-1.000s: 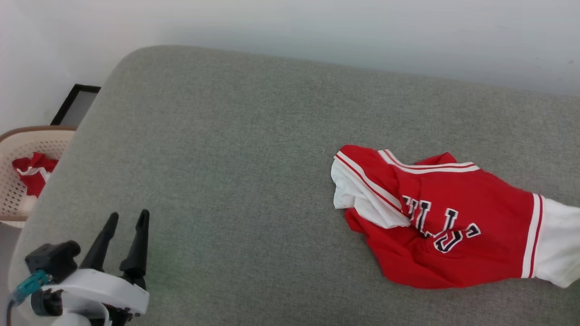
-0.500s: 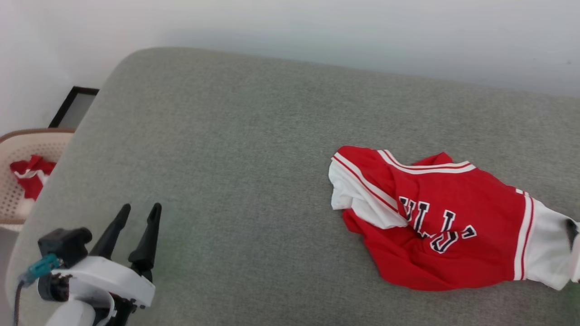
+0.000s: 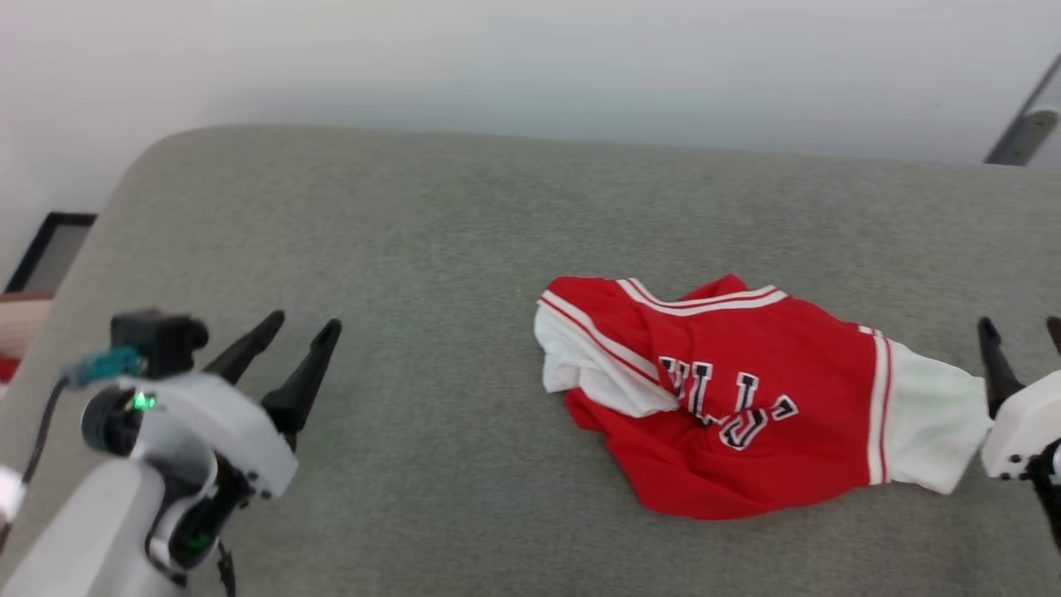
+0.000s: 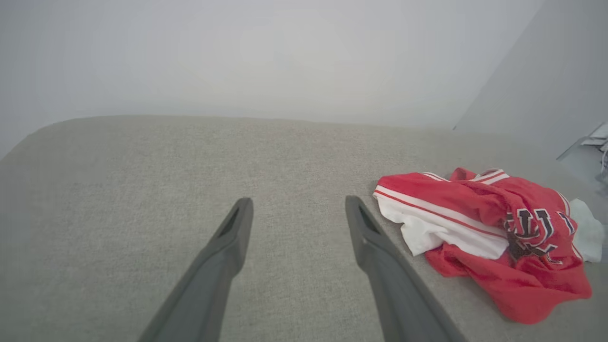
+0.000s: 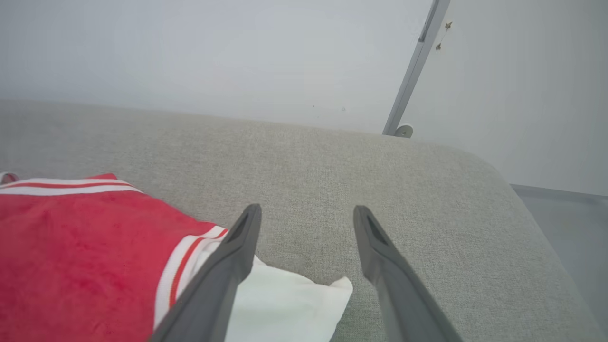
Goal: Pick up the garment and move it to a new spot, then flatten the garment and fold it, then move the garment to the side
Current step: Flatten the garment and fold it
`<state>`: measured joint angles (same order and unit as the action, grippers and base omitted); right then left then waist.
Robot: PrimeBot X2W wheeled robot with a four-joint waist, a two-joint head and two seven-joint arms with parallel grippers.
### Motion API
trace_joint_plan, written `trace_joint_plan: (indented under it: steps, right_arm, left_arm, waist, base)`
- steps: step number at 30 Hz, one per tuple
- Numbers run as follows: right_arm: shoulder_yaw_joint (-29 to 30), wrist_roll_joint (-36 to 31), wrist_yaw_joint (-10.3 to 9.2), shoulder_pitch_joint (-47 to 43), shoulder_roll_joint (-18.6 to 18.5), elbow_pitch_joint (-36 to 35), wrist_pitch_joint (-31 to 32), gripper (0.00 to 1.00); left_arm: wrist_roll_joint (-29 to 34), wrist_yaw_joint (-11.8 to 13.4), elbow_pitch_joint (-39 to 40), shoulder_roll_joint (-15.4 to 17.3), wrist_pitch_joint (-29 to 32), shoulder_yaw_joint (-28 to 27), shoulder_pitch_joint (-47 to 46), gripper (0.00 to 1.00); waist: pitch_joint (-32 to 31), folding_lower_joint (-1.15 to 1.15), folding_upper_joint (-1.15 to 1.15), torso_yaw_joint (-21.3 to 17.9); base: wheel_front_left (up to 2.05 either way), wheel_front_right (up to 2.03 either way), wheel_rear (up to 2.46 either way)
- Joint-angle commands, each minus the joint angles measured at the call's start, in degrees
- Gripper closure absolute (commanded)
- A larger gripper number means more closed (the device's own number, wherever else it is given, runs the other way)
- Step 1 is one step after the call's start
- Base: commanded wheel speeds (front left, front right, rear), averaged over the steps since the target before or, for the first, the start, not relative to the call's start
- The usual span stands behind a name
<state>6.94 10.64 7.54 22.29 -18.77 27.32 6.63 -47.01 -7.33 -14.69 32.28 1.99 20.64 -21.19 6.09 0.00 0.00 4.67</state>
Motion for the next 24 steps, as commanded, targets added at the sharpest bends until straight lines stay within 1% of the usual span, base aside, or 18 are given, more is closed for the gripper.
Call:
trace_joint_plan:
  steps: [1,6,8,13,19,21,24]
  right_arm:
    - [0.15,-0.83,-0.10,-1.32,1.39,-2.19,-2.35,0.00]
    - [-0.21,-3.40,-0.10,-3.77,5.15,-8.32,-9.17,0.00]
    - [-1.30,-4.30,-0.10,-4.67,6.62,-10.62,-11.65,0.00]
    - [-2.39,-5.74,-0.10,-6.48,10.10,-14.99,-16.28,0.00]
    - [-2.91,-6.59,-0.10,-7.72,13.01,-17.16,-18.24,0.00]
    - [-3.22,-6.62,-0.10,-7.50,13.60,-17.51,-18.42,0.00]
    - [-3.60,-6.76,-0.10,-7.28,14.39,-18.16,-18.71,0.00]
  left_arm:
    - [-0.55,-0.06,0.53,0.31,2.65,0.84,-2.34,0.00]
    - [-2.10,0.19,0.76,-0.50,10.95,3.39,-7.38,0.00]
    - [-1.92,0.25,0.80,-0.53,13.96,4.58,-9.37,0.00]
    - [-4.29,1.09,-1.52,-2.01,21.71,6.42,-13.33,0.00]
    - [-5.41,2.13,-5.83,-3.65,30.06,9.28,-17.19,0.00]
    - [-6.22,2.69,-7.24,-4.62,32.79,10.01,-17.99,0.00]
    - [-7.13,3.78,-9.31,-5.22,35.91,10.51,-19.04,0.00]
  waist:
    - [-0.39,0.00,0.00,-2.87]
    - [-0.14,0.00,0.00,-6.04]
    - [0.12,0.00,0.00,-7.38]
    - [1.15,0.00,0.00,-10.38]
    - [3.32,0.00,0.00,-13.13]
    - [4.22,0.00,0.00,-13.96]
    - [5.51,0.00,0.00,-15.06]
  base:
    - [0.00,0.00,0.00]
    - [0.00,0.00,0.00]
    - [0.00,0.00,0.00]
    - [0.00,0.00,0.00]
    - [0.00,0.00,0.00]
    - [0.00,0.00,0.00]
    - [0.00,0.00,0.00]
